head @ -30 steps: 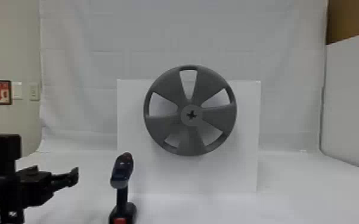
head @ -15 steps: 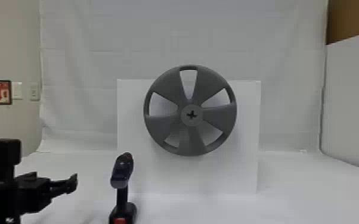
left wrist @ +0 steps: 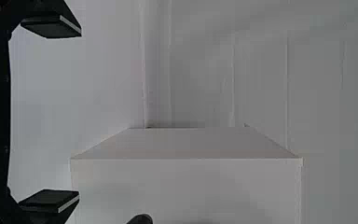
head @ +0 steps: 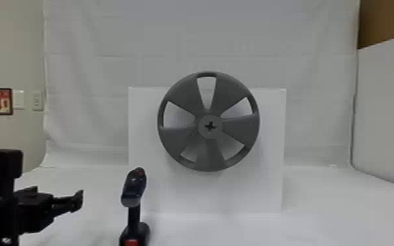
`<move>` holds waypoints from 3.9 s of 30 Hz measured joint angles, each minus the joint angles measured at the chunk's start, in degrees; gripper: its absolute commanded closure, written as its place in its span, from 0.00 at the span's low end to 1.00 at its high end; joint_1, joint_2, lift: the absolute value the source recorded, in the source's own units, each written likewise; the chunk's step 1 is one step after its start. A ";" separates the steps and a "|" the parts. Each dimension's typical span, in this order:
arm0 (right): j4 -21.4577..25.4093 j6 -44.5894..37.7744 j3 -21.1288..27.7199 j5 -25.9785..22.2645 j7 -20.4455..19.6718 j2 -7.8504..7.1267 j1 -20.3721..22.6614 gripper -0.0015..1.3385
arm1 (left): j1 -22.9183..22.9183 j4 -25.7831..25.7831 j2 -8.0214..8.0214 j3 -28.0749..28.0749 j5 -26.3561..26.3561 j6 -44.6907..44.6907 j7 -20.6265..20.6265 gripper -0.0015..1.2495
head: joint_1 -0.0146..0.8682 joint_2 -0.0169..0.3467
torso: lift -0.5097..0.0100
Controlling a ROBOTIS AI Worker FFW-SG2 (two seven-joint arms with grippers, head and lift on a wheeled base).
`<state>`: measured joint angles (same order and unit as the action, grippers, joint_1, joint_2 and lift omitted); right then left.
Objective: Grasp the drill and bring into the middle of wheel
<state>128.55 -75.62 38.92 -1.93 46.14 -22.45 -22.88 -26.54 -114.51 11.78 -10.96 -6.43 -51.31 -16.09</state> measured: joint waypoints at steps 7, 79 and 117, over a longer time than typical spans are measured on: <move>0.44 0.51 0.86 -0.31 0.00 0.73 -0.37 0.08 | 0.31 -0.47 0.14 -0.33 0.44 -0.38 -0.20 0.06 | 0.08 0.13 | 0.21; 2.23 1.95 1.49 -0.60 0.00 4.47 -0.33 0.08 | 1.05 -1.99 0.62 -2.23 -0.86 -0.99 -0.44 0.06 | 0.08 0.13 | 0.21; 2.23 1.97 1.03 -0.33 0.00 4.30 -0.50 0.08 | 0.86 -1.94 0.53 -2.18 -0.73 -0.54 -0.26 0.05 | 0.08 0.13 | 0.21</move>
<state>130.78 -73.65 39.95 -2.25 46.14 -18.15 -23.38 -25.68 -116.45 12.31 -13.13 -7.16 -51.85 -16.34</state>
